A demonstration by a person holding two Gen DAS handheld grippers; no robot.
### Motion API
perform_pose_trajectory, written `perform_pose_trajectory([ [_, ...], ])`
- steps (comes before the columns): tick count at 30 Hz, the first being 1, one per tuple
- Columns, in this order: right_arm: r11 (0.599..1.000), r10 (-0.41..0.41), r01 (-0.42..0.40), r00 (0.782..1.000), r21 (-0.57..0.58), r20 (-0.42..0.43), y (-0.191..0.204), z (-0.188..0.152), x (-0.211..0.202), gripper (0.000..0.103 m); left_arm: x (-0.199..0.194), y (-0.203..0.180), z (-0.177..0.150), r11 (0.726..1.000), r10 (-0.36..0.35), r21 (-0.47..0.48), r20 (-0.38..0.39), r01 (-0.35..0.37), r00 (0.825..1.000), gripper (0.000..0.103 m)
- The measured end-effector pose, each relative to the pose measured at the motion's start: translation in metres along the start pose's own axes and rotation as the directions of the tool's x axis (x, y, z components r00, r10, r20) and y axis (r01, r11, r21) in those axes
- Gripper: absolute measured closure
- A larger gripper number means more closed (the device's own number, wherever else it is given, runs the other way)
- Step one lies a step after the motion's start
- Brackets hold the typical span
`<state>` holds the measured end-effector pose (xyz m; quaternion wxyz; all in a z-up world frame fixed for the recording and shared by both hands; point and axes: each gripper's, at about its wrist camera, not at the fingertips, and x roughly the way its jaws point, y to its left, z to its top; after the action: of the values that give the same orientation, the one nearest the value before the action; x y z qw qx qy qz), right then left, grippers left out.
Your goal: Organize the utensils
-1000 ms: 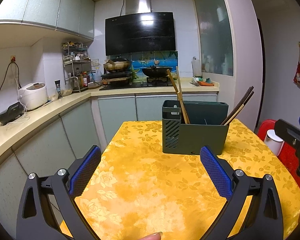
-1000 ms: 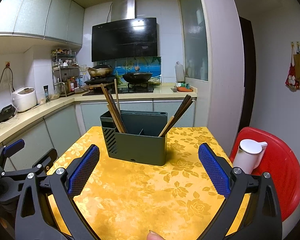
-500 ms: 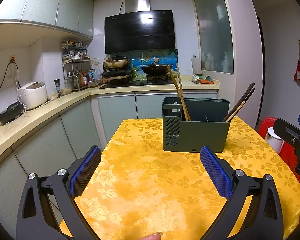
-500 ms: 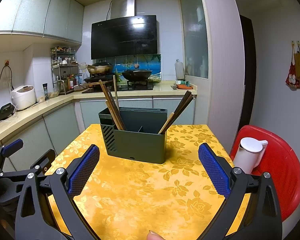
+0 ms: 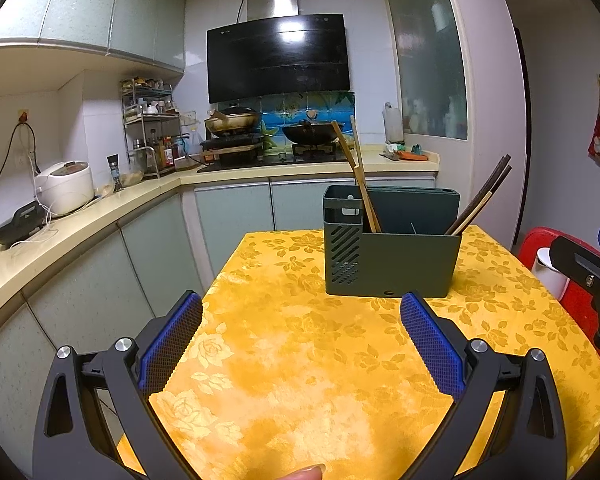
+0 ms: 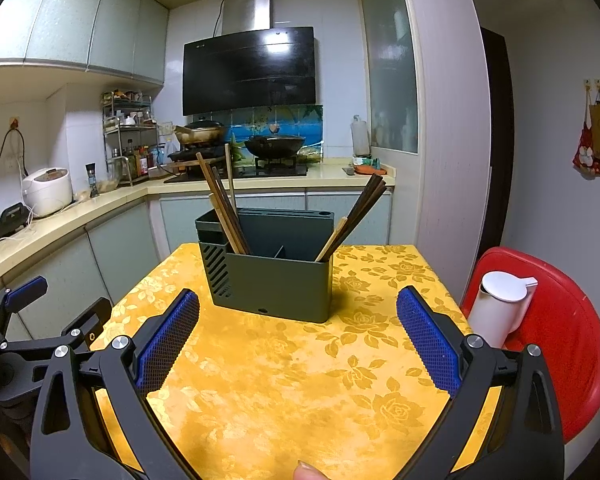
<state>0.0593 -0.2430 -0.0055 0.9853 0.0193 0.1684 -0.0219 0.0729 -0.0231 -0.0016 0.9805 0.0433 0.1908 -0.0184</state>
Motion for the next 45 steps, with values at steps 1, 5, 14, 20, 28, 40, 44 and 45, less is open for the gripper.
perform_pose_trajectory([
  [1,1.0,-0.001,0.001,1.0,0.001,0.0,-0.0001,-0.0002,-0.0002,0.007,0.0002,-0.0002,-0.0006,1.0,-0.001,0.001,-0.001,0.001,1.0,0.007],
  [5,1.0,-0.001,0.001,1.0,0.009,0.003,-0.0013,0.0,-0.0008,0.007,0.0009,0.0001,-0.0015,1.0,-0.001,0.005,-0.005,0.001,1.0,0.007],
  [14,1.0,0.009,-0.009,1.0,0.004,0.0,0.0,0.0006,-0.0013,0.007,0.0017,0.0004,-0.0017,1.0,-0.001,0.004,-0.004,0.001,1.0,0.007],
  [20,1.0,0.01,-0.01,1.0,0.005,-0.002,0.0007,0.0006,-0.0012,0.007,0.003,-0.0024,-0.0048,1.0,-0.009,0.013,-0.015,0.009,1.0,0.007],
  [28,1.0,0.012,-0.012,1.0,0.007,-0.004,0.0014,-0.0006,-0.0016,0.007,0.0025,-0.0041,-0.0059,1.0,-0.011,0.013,-0.015,0.011,1.0,0.007],
  [40,1.0,0.016,-0.016,1.0,0.002,-0.013,0.0051,-0.0055,-0.0004,0.007,0.0015,-0.005,-0.0042,1.0,-0.006,0.007,-0.012,0.006,1.0,0.007],
  [44,1.0,0.016,-0.016,1.0,0.001,-0.015,0.0051,-0.0054,-0.0003,0.007,0.0017,-0.0048,-0.0036,1.0,-0.01,0.008,-0.014,0.01,1.0,0.007],
  [45,1.0,0.016,-0.016,1.0,0.002,-0.015,0.0053,-0.0054,-0.0004,0.007,0.0018,-0.0034,-0.0031,1.0,-0.011,0.007,-0.014,0.011,1.0,0.007],
])
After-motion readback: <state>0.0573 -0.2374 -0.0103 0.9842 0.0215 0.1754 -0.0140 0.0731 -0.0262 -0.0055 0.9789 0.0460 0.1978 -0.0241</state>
